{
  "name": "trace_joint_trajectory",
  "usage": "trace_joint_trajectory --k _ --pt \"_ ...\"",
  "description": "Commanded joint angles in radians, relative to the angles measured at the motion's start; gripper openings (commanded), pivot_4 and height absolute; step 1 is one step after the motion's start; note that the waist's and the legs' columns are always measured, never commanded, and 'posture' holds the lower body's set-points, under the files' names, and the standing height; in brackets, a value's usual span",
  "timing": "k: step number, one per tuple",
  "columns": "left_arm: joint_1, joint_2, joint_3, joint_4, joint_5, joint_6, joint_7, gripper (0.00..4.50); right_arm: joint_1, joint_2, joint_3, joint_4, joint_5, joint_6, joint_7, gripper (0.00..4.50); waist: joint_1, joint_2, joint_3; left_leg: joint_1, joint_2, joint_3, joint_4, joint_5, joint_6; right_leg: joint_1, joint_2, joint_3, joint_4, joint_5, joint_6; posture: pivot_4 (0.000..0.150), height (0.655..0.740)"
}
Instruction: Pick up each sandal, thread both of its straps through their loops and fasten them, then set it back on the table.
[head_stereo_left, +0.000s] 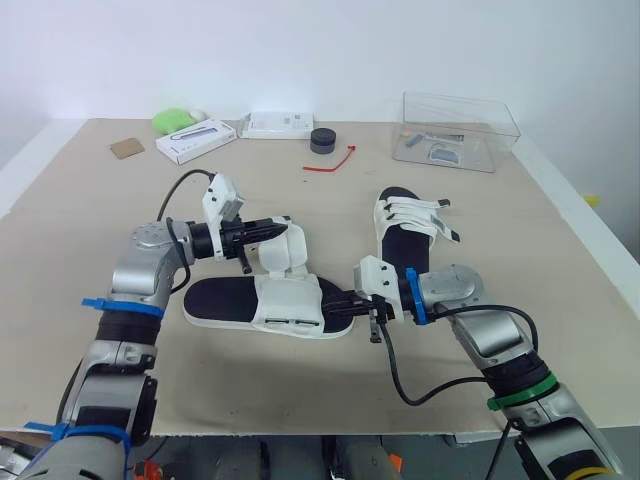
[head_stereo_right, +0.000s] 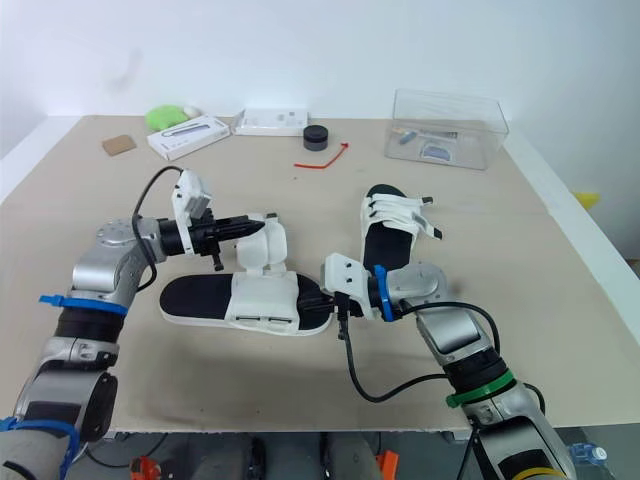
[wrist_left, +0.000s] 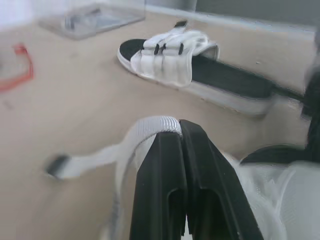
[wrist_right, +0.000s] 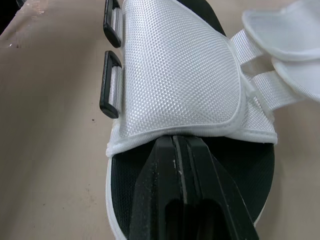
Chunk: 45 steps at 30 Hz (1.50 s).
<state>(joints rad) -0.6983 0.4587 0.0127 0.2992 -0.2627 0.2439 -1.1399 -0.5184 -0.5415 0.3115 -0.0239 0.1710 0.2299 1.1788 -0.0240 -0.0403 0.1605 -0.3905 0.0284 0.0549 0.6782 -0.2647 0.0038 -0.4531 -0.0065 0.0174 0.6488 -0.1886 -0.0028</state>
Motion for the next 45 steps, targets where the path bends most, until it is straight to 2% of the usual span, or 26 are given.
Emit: trace_joint_trajectory --k 1,16,26,36,45 --pt "0.04 0.044 -0.017 -0.084 0.071 -0.266 0.001 0.07 -0.02 0.007 0.004 -0.003 0.003 -0.023 0.014 0.0 0.001 0.0 0.0 0.0 0.0 0.0 0.0 0.0 0.0 0.0 0.0 0.0 0.0 0.0 0.0 0.15 0.74" --pt "0.08 0.152 -0.097 -0.002 0.181 -1.015 -0.025 0.07 -0.027 0.014 0.002 0.018 -0.007 -0.038 0.026 0.0 0.003 0.0 0.0 0.0 0.001 0.002 0.0 0.0 0.0 0.0 0.0 -0.001 0.0 0.001 0.0 0.15 0.74" --pt "0.098 0.236 -0.196 0.06 0.211 -1.393 0.003 0.07 -0.025 0.014 0.004 0.017 -0.009 -0.037 0.03 0.0 0.003 0.0 0.0 0.001 0.002 0.006 0.0 0.0 0.0 0.0 0.0 0.0 0.0 0.001 0.001 0.15 0.74" --pt "0.083 0.313 -0.29 0.129 0.315 -1.653 0.111 0.07 -0.032 0.019 0.007 0.025 -0.015 -0.041 0.037 0.0 0.003 0.0 0.0 0.002 0.003 0.009 0.0 0.0 0.0 0.0 0.0 0.001 0.0 0.002 0.001 0.15 0.74" --pt "0.061 0.347 -0.33 0.16 0.387 -1.661 0.211 0.07 -0.039 0.023 0.006 0.038 -0.018 -0.048 0.043 0.0 0.003 0.0 0.0 0.003 0.003 0.011 0.0 0.0 0.0 0.0 0.0 0.001 0.0 0.002 0.003 0.15 0.74"
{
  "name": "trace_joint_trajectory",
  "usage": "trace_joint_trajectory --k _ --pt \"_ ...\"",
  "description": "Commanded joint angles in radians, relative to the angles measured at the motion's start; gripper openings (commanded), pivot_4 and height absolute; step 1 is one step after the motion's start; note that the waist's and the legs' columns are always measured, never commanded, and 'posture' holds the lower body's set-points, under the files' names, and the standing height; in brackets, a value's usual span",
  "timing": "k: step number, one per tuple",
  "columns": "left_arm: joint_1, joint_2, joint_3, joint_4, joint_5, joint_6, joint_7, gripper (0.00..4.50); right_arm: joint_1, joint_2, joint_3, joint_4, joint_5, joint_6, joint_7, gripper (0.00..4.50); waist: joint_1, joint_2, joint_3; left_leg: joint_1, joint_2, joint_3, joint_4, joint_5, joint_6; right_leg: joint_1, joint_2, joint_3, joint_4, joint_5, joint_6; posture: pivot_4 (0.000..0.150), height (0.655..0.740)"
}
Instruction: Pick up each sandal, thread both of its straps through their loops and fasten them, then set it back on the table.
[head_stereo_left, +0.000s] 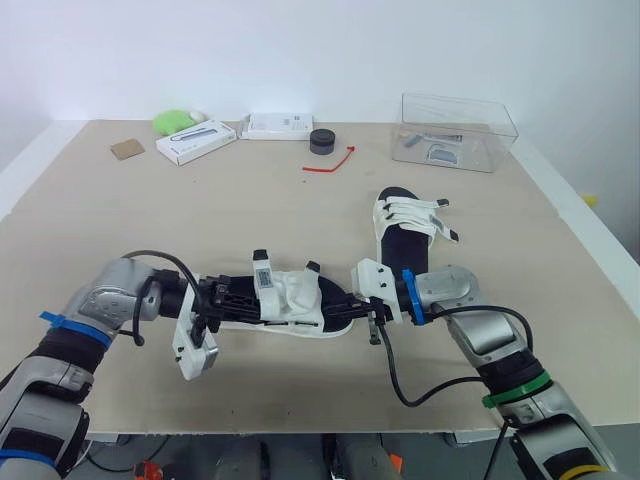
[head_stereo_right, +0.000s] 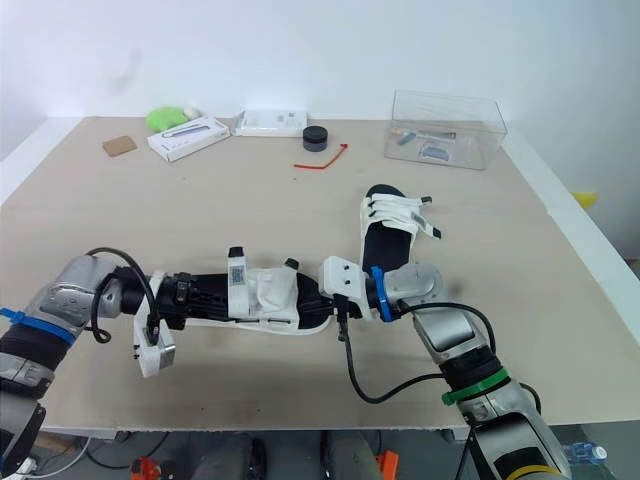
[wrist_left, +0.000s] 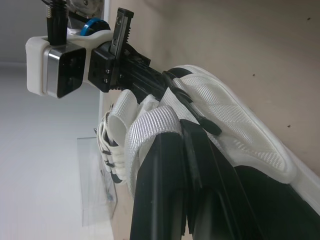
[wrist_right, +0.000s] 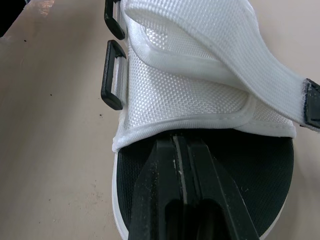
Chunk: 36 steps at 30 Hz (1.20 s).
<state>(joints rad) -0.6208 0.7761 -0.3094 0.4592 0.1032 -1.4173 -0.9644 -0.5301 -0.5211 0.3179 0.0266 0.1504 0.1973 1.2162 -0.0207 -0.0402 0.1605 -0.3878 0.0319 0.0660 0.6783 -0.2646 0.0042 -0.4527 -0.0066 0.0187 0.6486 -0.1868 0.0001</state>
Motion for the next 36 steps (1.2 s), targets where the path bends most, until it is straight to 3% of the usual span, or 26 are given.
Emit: trace_joint_trajectory --k 1,7,11,23,29,36 --pt "-0.017 0.032 -0.01 -0.001 0.027 0.001 0.046 0.07 -0.027 0.002 -0.001 -0.012 0.002 -0.016 0.006 0.0 -0.001 0.0 0.0 0.0 0.0 0.0 0.0 0.0 0.0 0.0 0.0 0.0 0.0 0.0 0.0 0.15 0.74" --pt "-0.017 0.055 -0.018 -0.033 0.019 0.042 0.107 2.46 -0.025 0.002 0.001 -0.014 0.001 -0.015 0.009 0.0 0.0 0.0 0.0 0.0 0.001 0.0 0.0 0.0 0.0 0.0 0.0 0.0 0.0 0.0 0.0 0.15 0.74" --pt "-0.015 0.079 -0.019 -0.069 -0.007 0.074 0.132 4.38 -0.025 0.003 0.001 -0.015 0.001 -0.014 0.012 0.0 0.0 0.0 0.0 0.001 0.001 0.0 0.0 0.0 0.0 0.0 0.0 0.001 0.0 0.0 0.001 0.15 0.74" --pt "0.188 0.216 -0.038 -0.201 -0.084 0.186 0.138 4.38 -0.025 0.009 0.006 -0.005 0.001 -0.02 0.02 0.0 -0.001 0.0 0.0 0.002 0.003 0.001 0.0 0.0 0.0 0.0 0.0 0.001 0.0 -0.001 0.001 0.15 0.74" --pt "0.254 0.23 -0.006 -0.258 -0.117 0.245 0.148 4.38 -0.03 0.012 0.012 0.004 0.0 -0.028 0.022 0.0 0.0 0.0 0.0 0.002 0.003 0.004 0.0 0.0 0.0 0.0 0.001 0.001 0.0 -0.001 0.003 0.15 0.74" --pt "0.278 0.202 0.125 -0.277 -0.227 0.367 0.223 4.38 -0.027 0.009 0.011 0.002 0.001 -0.031 0.023 0.0 0.0 0.0 0.0 0.002 0.004 0.005 0.0 0.0 0.0 -0.001 0.001 0.001 0.0 -0.001 0.002 0.15 0.74"
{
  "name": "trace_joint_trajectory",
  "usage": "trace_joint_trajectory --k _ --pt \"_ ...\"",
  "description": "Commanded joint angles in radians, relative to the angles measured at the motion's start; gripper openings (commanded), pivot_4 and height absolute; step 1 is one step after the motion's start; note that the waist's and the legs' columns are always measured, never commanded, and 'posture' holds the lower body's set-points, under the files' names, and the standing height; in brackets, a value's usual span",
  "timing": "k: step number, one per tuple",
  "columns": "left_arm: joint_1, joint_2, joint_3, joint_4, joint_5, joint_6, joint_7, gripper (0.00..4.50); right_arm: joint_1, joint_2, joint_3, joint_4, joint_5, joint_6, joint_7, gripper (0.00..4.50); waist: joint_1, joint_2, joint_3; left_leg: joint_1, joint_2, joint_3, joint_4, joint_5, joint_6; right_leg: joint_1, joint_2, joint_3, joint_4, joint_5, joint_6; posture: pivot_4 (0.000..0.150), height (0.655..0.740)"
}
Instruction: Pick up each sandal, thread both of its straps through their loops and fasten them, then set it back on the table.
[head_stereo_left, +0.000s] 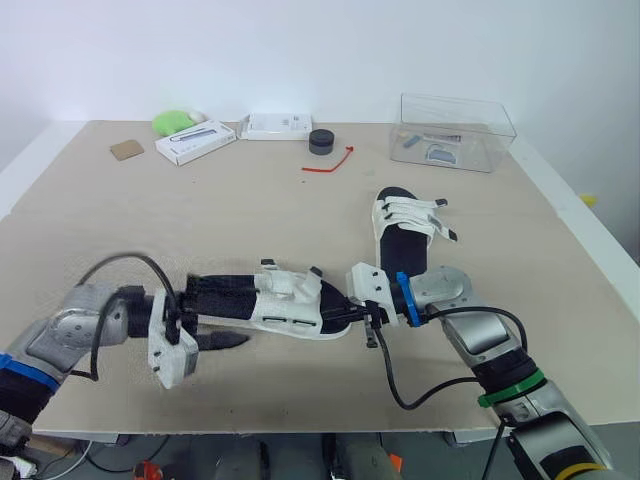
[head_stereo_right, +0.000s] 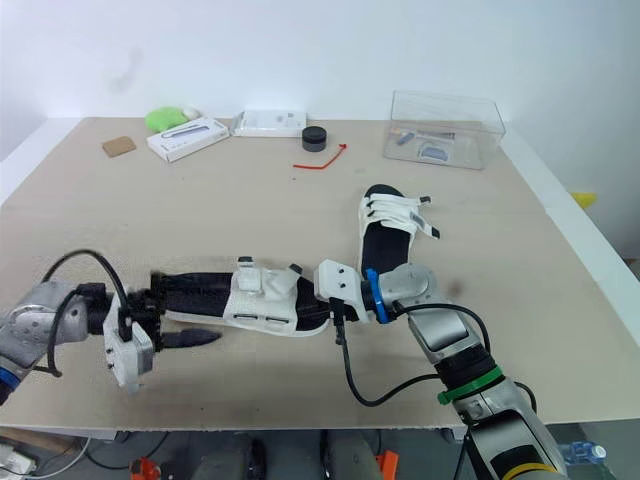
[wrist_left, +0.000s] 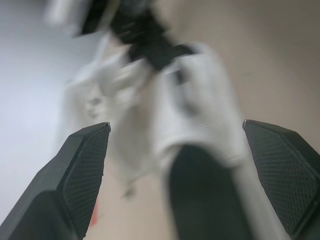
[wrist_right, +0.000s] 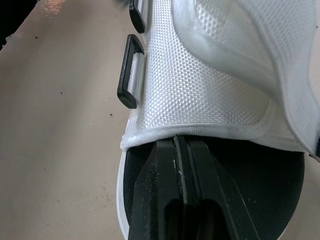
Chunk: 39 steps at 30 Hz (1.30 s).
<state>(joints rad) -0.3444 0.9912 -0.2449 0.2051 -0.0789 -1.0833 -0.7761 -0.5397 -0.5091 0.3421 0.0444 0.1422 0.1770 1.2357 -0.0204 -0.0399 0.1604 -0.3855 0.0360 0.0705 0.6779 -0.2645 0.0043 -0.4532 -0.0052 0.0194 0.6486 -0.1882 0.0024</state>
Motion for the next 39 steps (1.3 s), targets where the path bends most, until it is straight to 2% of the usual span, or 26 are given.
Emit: trace_joint_trajectory --k 1,5,9,11,14,21,28,39 --pt "0.003 -0.026 0.085 -0.022 -0.064 0.081 0.052 4.38 -0.015 -0.004 -0.013 -0.018 0.009 -0.011 0.003 0.0 0.0 0.0 0.0 0.0 0.0 0.0 0.0 0.0 0.0 0.0 0.0 0.0 0.0 0.0 0.0 0.15 0.74" --pt "-0.042 -0.097 0.125 0.002 -0.217 0.46 0.063 4.38 -0.014 -0.004 -0.012 -0.02 0.007 -0.014 0.001 0.0 0.0 0.0 0.0 0.0 0.0 0.001 0.0 0.0 0.0 0.0 0.0 0.0 0.0 0.0 0.0 0.15 0.74" --pt "-0.089 -0.168 0.121 0.006 -0.284 0.714 0.002 4.38 -0.019 -0.004 -0.013 -0.017 0.007 -0.016 -0.001 0.0 0.0 0.0 0.0 0.0 0.0 0.001 0.0 0.0 0.0 0.0 0.001 0.0 0.0 0.0 0.0 0.15 0.74" --pt "-0.123 -0.187 0.111 0.035 -0.247 0.724 -0.043 4.38 -0.021 -0.004 -0.014 -0.015 0.008 -0.016 -0.002 0.0 0.0 -0.001 0.0 -0.001 -0.001 0.0 0.0 0.0 0.0 0.0 0.002 0.0 0.0 0.0 0.0 0.15 0.74" --pt "-0.219 -0.229 0.056 0.165 -0.137 0.638 -0.141 4.38 -0.022 -0.004 -0.014 -0.013 0.005 -0.019 -0.005 0.0 0.001 -0.001 0.0 -0.001 -0.004 -0.001 0.0 0.0 0.0 0.0 0.002 0.0 0.0 0.001 -0.001 0.15 0.74" --pt "-0.287 -0.283 0.056 0.262 -0.098 0.588 -0.293 4.38 -0.02 -0.004 -0.015 -0.022 0.005 -0.01 -0.014 0.0 -0.002 -0.001 0.0 -0.002 -0.004 -0.001 0.0 0.0 0.0 0.0 0.002 0.001 0.0 0.002 -0.005 0.15 0.74" --pt "-0.312 -0.274 0.075 0.352 -0.052 0.513 -0.342 4.38 -0.005 -0.009 -0.017 -0.041 0.009 0.0 -0.024 0.0 -0.001 -0.001 0.0 -0.002 -0.004 -0.003 0.0 0.0 0.0 0.0 0.002 0.0 0.0 0.002 -0.004 0.15 0.74" --pt "-0.364 -0.337 0.076 0.371 -0.032 0.489 -0.35 4.38 -0.015 -0.007 -0.016 -0.029 0.009 -0.004 -0.023 0.0 0.0 -0.001 0.0 -0.003 -0.005 -0.003 0.0 0.0 0.0 0.0 0.001 0.0 0.0 0.002 -0.004 0.15 0.74"
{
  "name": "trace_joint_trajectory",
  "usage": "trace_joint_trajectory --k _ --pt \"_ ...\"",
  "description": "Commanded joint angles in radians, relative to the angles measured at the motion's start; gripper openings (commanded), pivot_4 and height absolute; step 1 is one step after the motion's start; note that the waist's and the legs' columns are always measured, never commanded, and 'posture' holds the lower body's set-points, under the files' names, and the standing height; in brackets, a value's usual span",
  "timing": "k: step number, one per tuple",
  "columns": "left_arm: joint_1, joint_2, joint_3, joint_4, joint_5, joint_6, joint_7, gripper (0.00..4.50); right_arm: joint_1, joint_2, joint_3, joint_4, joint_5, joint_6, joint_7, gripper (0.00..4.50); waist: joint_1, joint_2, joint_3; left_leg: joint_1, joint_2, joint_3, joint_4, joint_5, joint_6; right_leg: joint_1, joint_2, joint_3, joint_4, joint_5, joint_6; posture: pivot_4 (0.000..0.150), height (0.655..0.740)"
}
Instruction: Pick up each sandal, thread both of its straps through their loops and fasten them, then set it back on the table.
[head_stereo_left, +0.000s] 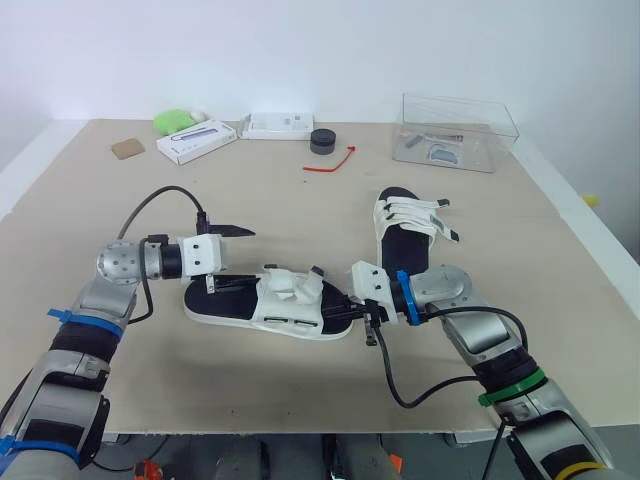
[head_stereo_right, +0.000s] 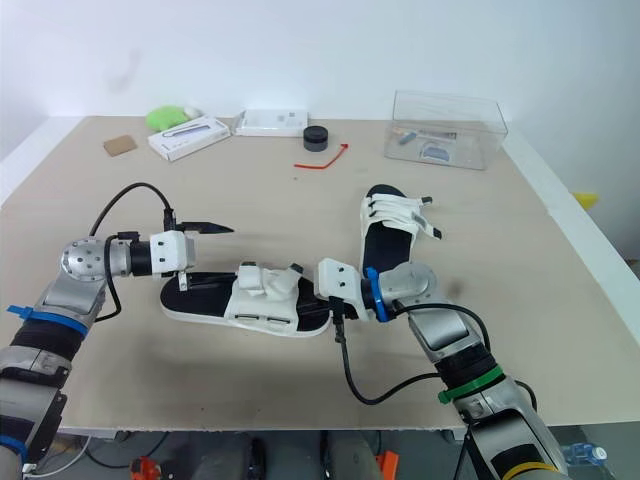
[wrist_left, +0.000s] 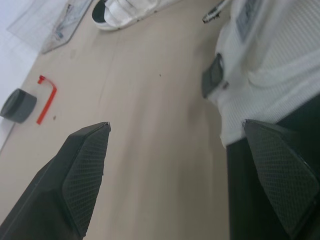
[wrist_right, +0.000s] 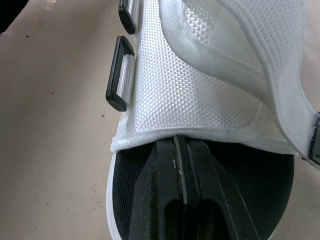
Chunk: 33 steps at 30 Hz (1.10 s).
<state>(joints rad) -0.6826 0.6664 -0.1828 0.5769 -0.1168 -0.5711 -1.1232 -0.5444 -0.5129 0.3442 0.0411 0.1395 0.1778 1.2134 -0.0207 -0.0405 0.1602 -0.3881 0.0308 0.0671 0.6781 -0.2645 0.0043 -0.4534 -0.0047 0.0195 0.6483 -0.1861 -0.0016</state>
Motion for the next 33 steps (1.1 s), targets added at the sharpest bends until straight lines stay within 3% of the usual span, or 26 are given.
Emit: trace_joint_trajectory --k 1,11,14,21,22,23,33 --pt "-0.034 -0.019 0.014 0.004 0.009 -0.029 -0.002 4.38 -0.01 -0.004 -0.018 -0.026 0.011 -0.005 -0.001 0.0 0.0 0.0 0.0 0.0 0.0 0.0 0.0 0.0 0.0 0.0 0.0 0.0 0.0 0.0 0.0 0.15 0.74" --pt "-0.081 -0.066 -0.015 0.064 0.049 -0.104 -0.04 4.38 -0.009 -0.008 -0.019 -0.031 0.011 0.0 -0.003 0.0 0.0 0.0 0.0 0.0 0.0 0.0 0.0 0.0 0.0 0.0 0.001 0.0 0.0 0.0 0.0 0.15 0.74" --pt "-0.094 -0.073 -0.024 0.096 0.072 -0.145 -0.045 3.53 -0.008 -0.01 -0.019 -0.032 0.011 0.0 -0.003 0.0 0.0 0.0 0.0 0.0 0.0 0.0 0.0 0.0 0.0 0.0 0.0 0.0 0.0 0.0 0.0 0.15 0.74" --pt "-0.12 -0.072 -0.033 0.146 0.105 -0.216 -0.037 0.87 -0.006 -0.011 -0.019 -0.033 0.011 0.002 -0.003 0.0 0.0 0.0 0.0 -0.001 0.0 0.0 0.0 0.0 0.0 0.0 0.0 0.0 0.0 0.0 0.0 0.15 0.74" --pt "-0.123 -0.071 -0.03 0.149 0.108 -0.227 -0.032 0.73 -0.006 -0.011 -0.019 -0.034 0.011 0.002 -0.003 0.0 0.0 0.0 0.0 -0.001 0.0 0.0 0.0 0.0 0.0 0.0 0.0 0.0 0.0 0.0 0.0 0.15 0.74" --pt "-0.125 -0.07 -0.029 0.152 0.111 -0.236 -0.028 0.08 -0.005 -0.01 -0.018 -0.035 0.011 0.002 -0.003 0.0 0.0 0.0 0.0 -0.001 0.0 0.0 0.0 0.0 0.0 0.0 0.0 0.0 0.0 0.0 0.0 0.15 0.74" --pt "-0.15 -0.074 0.035 0.052 0.038 -0.157 0.015 0.01 -0.003 -0.012 -0.015 -0.037 0.011 0.0 0.001 0.0 0.0 0.0 0.0 -0.001 0.0 -0.001 0.0 0.0 0.0 0.0 0.0 0.0 0.0 0.0 0.0 0.15 0.74"
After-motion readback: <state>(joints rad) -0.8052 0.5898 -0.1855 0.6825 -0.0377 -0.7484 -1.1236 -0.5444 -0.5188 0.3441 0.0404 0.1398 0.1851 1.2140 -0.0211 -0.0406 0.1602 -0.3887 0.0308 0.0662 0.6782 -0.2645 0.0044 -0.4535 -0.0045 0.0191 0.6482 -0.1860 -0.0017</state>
